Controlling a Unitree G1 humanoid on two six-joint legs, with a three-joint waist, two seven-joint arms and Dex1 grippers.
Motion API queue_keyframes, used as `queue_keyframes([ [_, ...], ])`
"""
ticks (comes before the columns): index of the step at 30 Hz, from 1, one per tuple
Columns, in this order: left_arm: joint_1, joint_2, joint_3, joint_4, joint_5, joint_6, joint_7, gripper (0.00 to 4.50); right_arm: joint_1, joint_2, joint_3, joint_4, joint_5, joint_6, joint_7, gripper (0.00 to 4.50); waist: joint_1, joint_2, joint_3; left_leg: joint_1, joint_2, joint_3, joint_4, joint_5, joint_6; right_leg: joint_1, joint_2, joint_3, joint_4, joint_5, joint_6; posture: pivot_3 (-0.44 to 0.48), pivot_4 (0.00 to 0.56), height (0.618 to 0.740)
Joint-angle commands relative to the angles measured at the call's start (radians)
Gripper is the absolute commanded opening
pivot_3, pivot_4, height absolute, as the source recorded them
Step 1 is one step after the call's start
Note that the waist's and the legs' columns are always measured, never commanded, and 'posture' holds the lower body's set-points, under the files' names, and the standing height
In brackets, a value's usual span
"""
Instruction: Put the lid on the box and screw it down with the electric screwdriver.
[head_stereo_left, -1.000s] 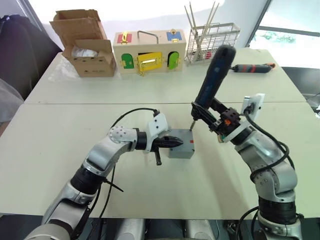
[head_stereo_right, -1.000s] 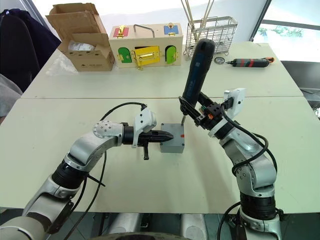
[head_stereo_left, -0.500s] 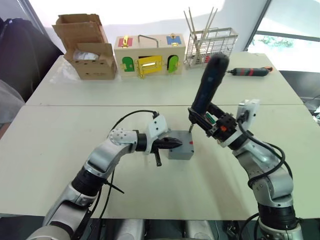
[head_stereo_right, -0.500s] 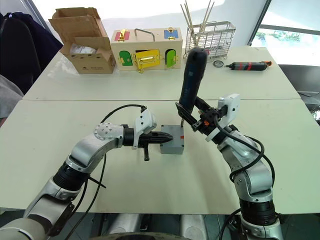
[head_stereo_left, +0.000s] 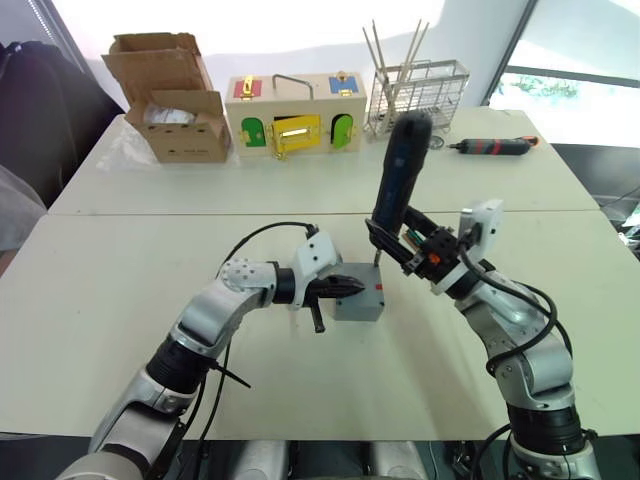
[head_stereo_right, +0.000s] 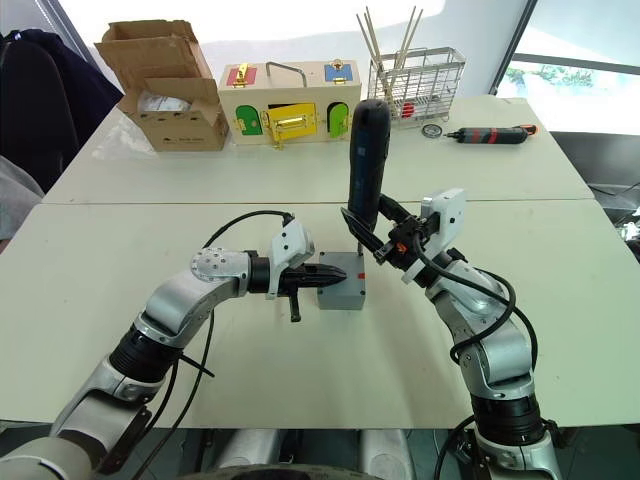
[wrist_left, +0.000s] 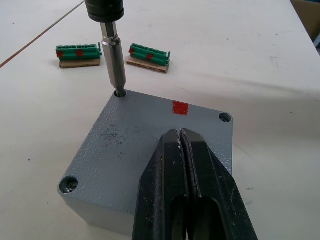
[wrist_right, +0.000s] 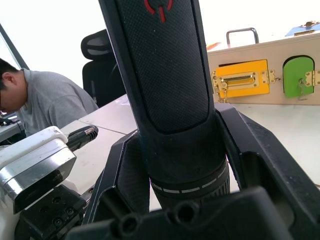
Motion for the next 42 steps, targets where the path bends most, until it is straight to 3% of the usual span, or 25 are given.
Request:
queue_keyframes([
  [1, 0.015, 0.003, -0.002, -0.004, 0.013, 0.004, 0.004, 0.00, 0.058, 0.004, 0.072, 0.045, 0.004, 0.044, 0.037, 1.80, 0.000, 0.000, -0.002, 0.000, 0.000, 0.000, 0.000, 0.000, 0.000, 0.000, 0.000, 0.000, 0.000, 0.000, 0.000, 0.000, 0.150, 0.731],
  [18, 0.027, 0.001, -0.002, -0.016, 0.021, 0.003, 0.003, 0.00, 0.100, -0.002, 0.109, 0.089, -0.040, 0.031, 0.056, 1.80, 0.001, -0.004, -0.013, 0.003, 0.000, 0.000, -0.001, -0.003, 0.004, 0.003, 0.000, 0.000, -0.002, -0.001, -0.001, 0.000, 0.150, 0.731],
  [23, 0.028, -0.001, 0.000, -0.016, 0.023, 0.003, 0.005, 0.00, 0.103, -0.001, 0.110, 0.101, -0.050, 0.030, 0.049, 1.80, 0.001, -0.004, -0.014, 0.018, 0.001, 0.000, -0.012, -0.003, 0.004, 0.019, 0.001, 0.000, -0.015, -0.002, -0.001, 0.000, 0.150, 0.731],
  [42, 0.029, -0.002, 0.004, -0.017, 0.023, 0.005, 0.016, 0.00, 0.091, 0.007, 0.124, 0.176, -0.079, 0.004, 0.050, 1.80, 0.002, -0.009, -0.018, 0.019, 0.002, 0.000, -0.014, -0.003, 0.004, 0.018, 0.001, 0.000, -0.015, -0.003, -0.002, 0.000, 0.150, 0.731],
])
